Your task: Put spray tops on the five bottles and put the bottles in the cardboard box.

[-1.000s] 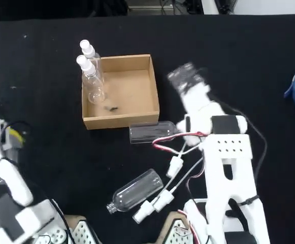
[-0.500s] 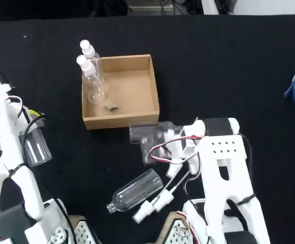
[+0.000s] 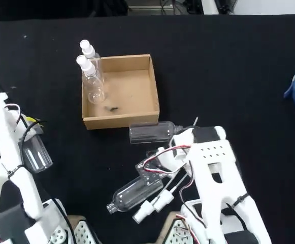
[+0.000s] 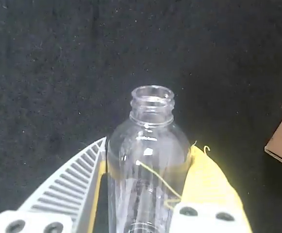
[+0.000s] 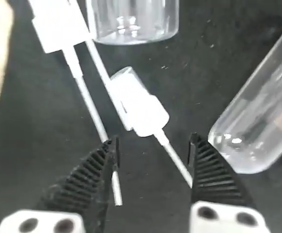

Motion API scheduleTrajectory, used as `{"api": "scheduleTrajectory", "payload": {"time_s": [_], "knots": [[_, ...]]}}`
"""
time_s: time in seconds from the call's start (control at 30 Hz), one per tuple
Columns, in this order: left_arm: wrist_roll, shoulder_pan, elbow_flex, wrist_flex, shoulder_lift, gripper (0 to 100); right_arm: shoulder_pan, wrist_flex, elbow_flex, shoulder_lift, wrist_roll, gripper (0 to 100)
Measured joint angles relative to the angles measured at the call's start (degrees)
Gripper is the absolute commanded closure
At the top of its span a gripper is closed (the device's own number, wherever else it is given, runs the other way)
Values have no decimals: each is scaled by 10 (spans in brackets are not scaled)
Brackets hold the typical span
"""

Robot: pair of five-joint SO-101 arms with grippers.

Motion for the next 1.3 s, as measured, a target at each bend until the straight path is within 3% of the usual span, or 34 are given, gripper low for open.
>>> {"api": "scheduleTrajectory", "payload": {"time_s": [0.23,0.47,0.83,1.3], "knots": [[0,-4,6,-4,0,970,-22,-4,0,0,-4,808],[0,-3,6,-4,0,970,-43,-69,0,83,-66,809],[0,-3,6,-4,0,970,-44,-13,0,107,-69,808],[0,-3,6,-4,0,970,-44,-69,0,107,-70,808]]}}
